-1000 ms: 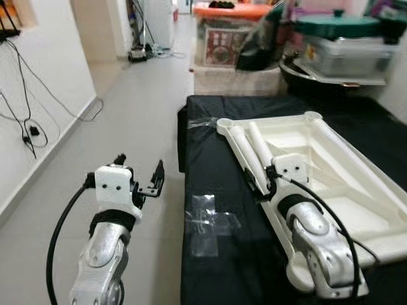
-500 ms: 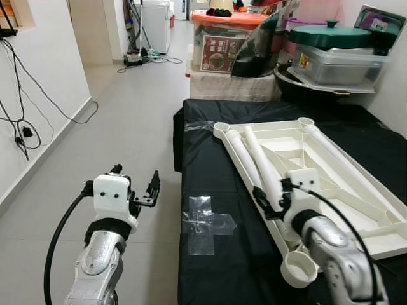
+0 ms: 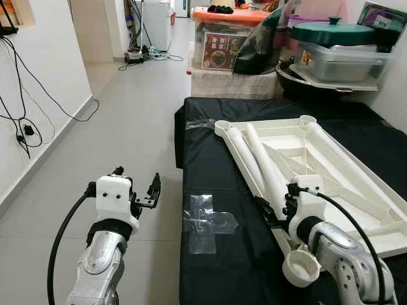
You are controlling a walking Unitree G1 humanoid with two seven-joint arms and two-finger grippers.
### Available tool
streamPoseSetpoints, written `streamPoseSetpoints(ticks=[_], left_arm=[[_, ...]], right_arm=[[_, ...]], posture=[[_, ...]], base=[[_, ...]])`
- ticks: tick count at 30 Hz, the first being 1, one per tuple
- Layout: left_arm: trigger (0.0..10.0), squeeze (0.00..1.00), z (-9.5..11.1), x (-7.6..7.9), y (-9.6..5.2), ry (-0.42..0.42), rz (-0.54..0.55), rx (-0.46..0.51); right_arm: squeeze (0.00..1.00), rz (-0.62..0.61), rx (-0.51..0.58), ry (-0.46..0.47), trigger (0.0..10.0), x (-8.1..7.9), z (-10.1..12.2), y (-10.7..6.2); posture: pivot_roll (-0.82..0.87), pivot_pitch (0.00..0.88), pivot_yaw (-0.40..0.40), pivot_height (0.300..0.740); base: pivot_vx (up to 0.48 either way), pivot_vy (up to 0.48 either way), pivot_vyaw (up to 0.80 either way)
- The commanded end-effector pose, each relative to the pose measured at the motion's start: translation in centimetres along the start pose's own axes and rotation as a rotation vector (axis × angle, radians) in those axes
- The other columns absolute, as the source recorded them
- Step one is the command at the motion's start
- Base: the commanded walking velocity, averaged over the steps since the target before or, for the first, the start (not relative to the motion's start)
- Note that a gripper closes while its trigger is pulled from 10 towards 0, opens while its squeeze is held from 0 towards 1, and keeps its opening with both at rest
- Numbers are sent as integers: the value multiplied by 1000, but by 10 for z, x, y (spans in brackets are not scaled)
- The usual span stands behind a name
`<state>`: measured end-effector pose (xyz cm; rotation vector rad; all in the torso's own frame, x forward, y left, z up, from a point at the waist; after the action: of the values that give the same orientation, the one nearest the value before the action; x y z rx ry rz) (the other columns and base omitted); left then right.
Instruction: Building children table
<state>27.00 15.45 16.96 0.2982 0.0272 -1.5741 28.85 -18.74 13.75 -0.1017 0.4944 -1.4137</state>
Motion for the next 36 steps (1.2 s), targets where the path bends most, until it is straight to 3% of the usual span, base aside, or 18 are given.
streamPoseSetpoints(ticks=[1, 5, 22, 23, 24, 25, 26, 36], left_arm=[[10000, 0, 0, 1, 0, 9, 2, 3], [10000, 0, -1, -1, 0, 13, 11, 3], [10000, 0, -2, -1, -1, 25, 8, -3], [10000, 0, -2, -2, -1, 27, 11, -4], [10000, 0, -2, -2, -1, 27, 11, -4], [10000, 0, -2, -2, 0, 28, 12, -5], [10000, 0, -2, -2, 0, 29, 14, -5], [10000, 0, -3, -1, 0, 34, 12, -10]], right_arm=[[0, -45, -50, 17, 10000, 9, -10, 1], [0, -130, -63, -29, 10000, 26, -10, 1], [0, -123, -203, -26, 10000, 21, -34, -3], [0, -133, -194, -12, 9216, 21, -34, -2], [0, -133, -194, -12, 9216, 21, -34, -2], [0, -146, -176, 7, 1882, 23, -32, -1], [0, -156, -149, 27, 0, 24, -28, 1], [0, -138, -80, 61, 0, 17, -18, 4]], posture=[[14, 0, -86, 740], [15, 0, -94, 740], [16, 0, -93, 740], [16, 0, -93, 740], [16, 0, -93, 740], [18, 0, -93, 740], [18, 0, -93, 740], [19, 0, -93, 740]], base=[[0, 0, 0], [0, 0, 0], [0, 0, 0], [0, 0, 0], [0, 0, 0], [0, 0, 0], [0, 0, 0], [0, 0, 0]])
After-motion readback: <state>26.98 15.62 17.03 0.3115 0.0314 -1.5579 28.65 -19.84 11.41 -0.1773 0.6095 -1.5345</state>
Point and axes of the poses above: a point about 5 cm out from each wrist's last joint towards the gripper, its own y axis pointing out of the wrist towards the gripper, its own z axis along the axis of the wrist's last joint, x = y × z, the point moved 2 cm from there along y, pointing out of the wrist towards the gripper, and after that the axes turned 11 degrees about y, right-handed, at the moved point
